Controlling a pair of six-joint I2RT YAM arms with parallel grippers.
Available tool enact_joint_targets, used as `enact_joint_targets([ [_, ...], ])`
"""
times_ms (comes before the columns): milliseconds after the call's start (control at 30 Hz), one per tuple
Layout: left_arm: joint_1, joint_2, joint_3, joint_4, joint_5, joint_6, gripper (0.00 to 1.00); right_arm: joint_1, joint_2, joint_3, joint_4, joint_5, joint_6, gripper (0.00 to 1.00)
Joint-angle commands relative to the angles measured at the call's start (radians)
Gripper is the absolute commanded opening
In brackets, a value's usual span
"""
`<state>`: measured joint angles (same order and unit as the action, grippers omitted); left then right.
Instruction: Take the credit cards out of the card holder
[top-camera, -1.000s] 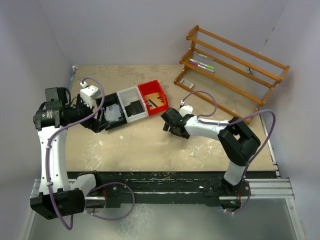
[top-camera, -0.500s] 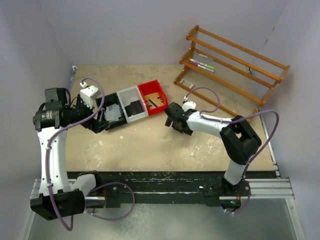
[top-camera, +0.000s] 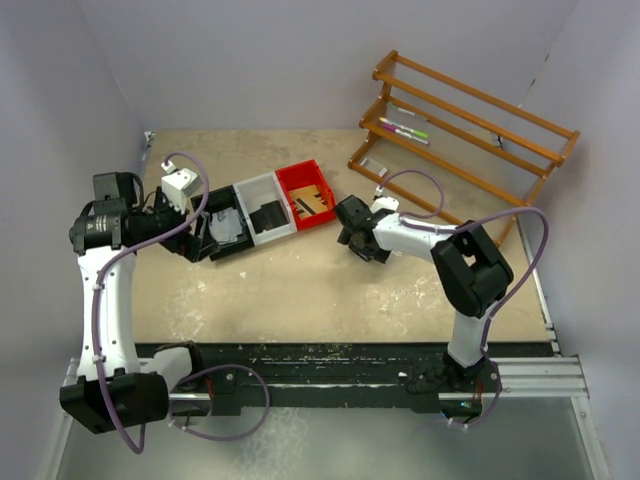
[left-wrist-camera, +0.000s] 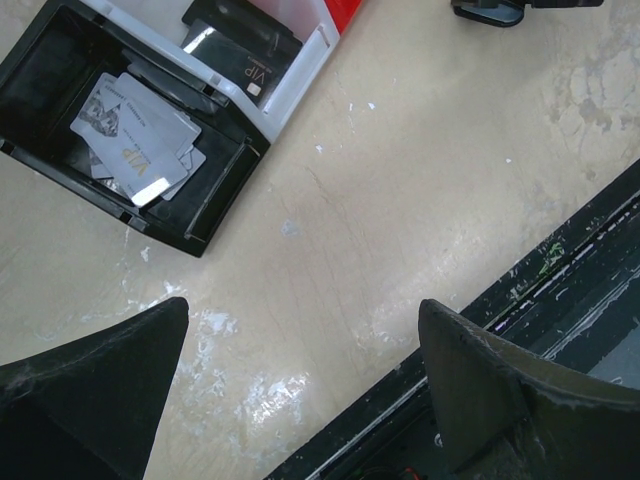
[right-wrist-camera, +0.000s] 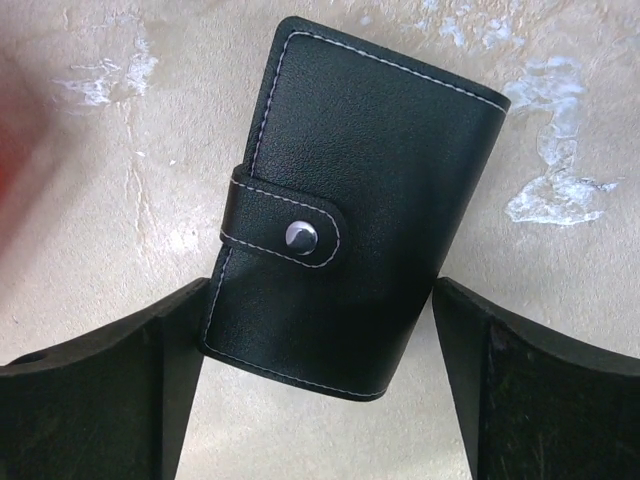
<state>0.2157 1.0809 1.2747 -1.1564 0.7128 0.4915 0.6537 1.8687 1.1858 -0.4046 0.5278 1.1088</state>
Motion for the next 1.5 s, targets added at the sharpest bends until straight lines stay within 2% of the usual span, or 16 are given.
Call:
enact_joint_targets([
  [0,0.006,0.031,-0.031,0.094,0.010,-0.032,0.99,0.001,-0.024,-0.057,-0.001,0.046,-0.004,0.88],
  [200,0.001,0.136,-0.056,0.241,-0.006,-0.142,0.99,0.009,-0.119,-0.167,0.197,0.026,-0.249,0.66],
  [300,-0.034,0.229,-0.050,0.313,-0.057,-0.204,0.99,0.039,-0.184,-0.262,0.253,0.010,-0.310,0.61],
  [400,-0.100,0.334,-0.034,0.378,-0.131,-0.268,0.99,0.102,-0.233,-0.337,0.296,-0.018,-0.319,0.57],
  [533,-0.203,0.448,0.014,0.426,-0.217,-0.325,0.99,0.250,-0.258,-0.395,0.287,-0.009,-0.250,0.56],
  [700,-0.243,0.589,0.119,0.438,-0.294,-0.383,0.98,0.451,-0.264,-0.438,0.298,-0.014,-0.145,0.54],
  [800,-0.255,0.638,0.155,0.458,-0.302,-0.400,0.92,0.568,-0.235,-0.425,0.290,-0.006,-0.096,0.54],
  [933,-0.286,0.672,0.165,0.487,-0.303,-0.415,0.86,0.640,-0.200,-0.409,0.293,-0.003,-0.075,0.54],
  [1067,-0.332,0.723,0.166,0.503,-0.350,-0.415,0.78,0.650,-0.202,-0.403,0.298,-0.015,-0.083,0.53],
  [1233,-0.368,0.760,0.168,0.513,-0.408,-0.405,0.60,0.650,-0.248,-0.422,0.298,-0.017,-0.091,0.54],
  [1467,-0.405,0.733,0.125,0.525,-0.437,-0.366,0.42,0.650,-0.304,-0.475,0.329,-0.044,-0.084,0.54],
])
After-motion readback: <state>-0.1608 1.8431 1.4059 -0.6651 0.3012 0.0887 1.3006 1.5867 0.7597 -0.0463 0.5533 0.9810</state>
